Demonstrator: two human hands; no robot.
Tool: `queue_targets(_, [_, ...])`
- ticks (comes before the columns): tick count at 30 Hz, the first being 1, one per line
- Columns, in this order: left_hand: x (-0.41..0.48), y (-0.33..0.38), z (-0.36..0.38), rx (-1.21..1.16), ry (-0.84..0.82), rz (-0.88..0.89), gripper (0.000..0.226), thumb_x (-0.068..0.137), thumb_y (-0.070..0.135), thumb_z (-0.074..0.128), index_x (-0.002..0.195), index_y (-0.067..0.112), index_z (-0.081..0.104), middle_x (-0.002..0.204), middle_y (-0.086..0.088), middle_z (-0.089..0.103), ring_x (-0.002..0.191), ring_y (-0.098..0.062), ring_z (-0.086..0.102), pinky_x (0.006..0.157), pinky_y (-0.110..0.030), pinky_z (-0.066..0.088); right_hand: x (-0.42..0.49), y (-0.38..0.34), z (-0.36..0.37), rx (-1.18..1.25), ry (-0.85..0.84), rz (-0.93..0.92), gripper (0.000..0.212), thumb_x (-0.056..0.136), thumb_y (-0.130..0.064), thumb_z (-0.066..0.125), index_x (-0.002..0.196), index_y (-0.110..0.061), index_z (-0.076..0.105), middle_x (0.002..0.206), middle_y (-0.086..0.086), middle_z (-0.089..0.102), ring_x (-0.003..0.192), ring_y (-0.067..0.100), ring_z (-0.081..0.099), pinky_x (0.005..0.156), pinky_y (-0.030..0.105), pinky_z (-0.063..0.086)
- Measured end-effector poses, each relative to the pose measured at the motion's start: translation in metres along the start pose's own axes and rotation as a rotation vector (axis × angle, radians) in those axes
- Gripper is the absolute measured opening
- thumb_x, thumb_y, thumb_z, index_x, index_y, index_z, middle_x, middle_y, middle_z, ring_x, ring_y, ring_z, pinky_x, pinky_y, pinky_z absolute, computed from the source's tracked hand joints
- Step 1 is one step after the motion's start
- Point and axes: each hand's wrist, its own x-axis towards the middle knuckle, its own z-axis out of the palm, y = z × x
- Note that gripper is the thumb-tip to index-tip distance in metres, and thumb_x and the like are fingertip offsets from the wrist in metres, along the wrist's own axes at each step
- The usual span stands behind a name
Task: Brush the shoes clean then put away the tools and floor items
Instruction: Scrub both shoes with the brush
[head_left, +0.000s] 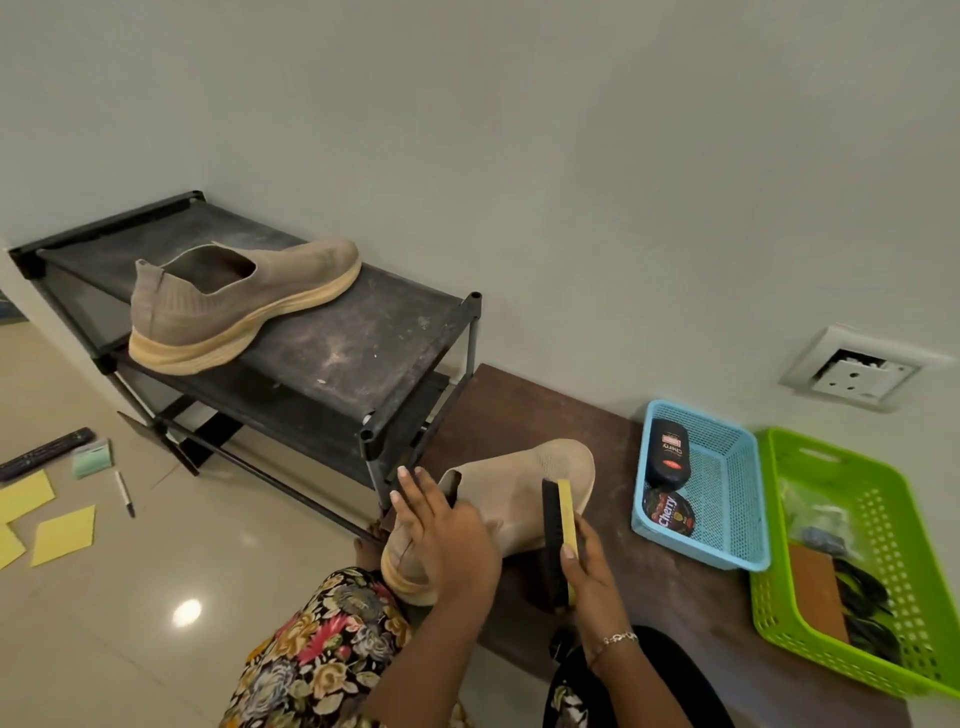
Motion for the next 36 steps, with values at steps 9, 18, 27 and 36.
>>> queue_targets(9, [-0.002, -0.004, 0.016, -0.147, 0.103, -0.034, 0.022, 0.055, 0.015, 0.084, 0.063, 0.015, 0.064, 0.138, -0.03, 0.04, 0.136, -0.043, 0.006, 0.109, -0.043, -0.018, 0.006, 0.01, 0.0, 0.045, 0.03, 0.016, 0.039, 0.096, -0.012, 0.044, 0.127, -0.034, 0.039, 0.138, 0.006, 0.044, 0.127, 0.024, 0.041, 0.109, 0.047, 0.033])
queue_targets(18, [-0.011, -0.011, 0.012, -0.292, 0.166, 0.133, 0.036, 0.042, 0.008, 0.09, 0.053, 0.028, 0.061, 0.13, -0.022, 0.053, 0.131, -0.044, 0.024, 0.112, -0.035, -0.015, 0.002, 0.009, -0.003, 0.036, 0.024, 0.034, 0.038, 0.095, -0.016, 0.045, 0.121, -0.044, 0.04, 0.139, 0.005, 0.043, 0.126, 0.026, 0.042, 0.107, 0.05, 0.036])
queue_targets(27, [-0.008, -0.021, -0.015, -0.648, 0.129, 0.112, 0.022, 0.08, -0.003, 0.061, 0.084, 0.018, 0.066, 0.142, 0.0, 0.043, 0.136, -0.008, 0.003, 0.105, -0.024, -0.028, -0.034, -0.031, 0.018, -0.428, -0.068, -0.386, 0.051, 0.088, -0.04, 0.039, 0.135, -0.041, 0.021, 0.133, -0.027, 0.027, 0.12, -0.007, 0.033, 0.098, 0.016, 0.027])
queue_targets(36, [-0.009, -0.024, -0.005, -0.777, 0.088, 0.084, 0.039, 0.084, 0.002, 0.061, 0.068, 0.033, 0.043, 0.141, 0.001, 0.041, 0.134, -0.002, 0.005, 0.104, -0.017, -0.029, 0.013, -0.026, -0.024, -0.977, 0.292, -0.001, 0.058, 0.096, -0.024, 0.043, 0.146, -0.033, 0.016, 0.122, 0.018, 0.046, 0.109, 0.035, 0.05, 0.098, 0.04, 0.039])
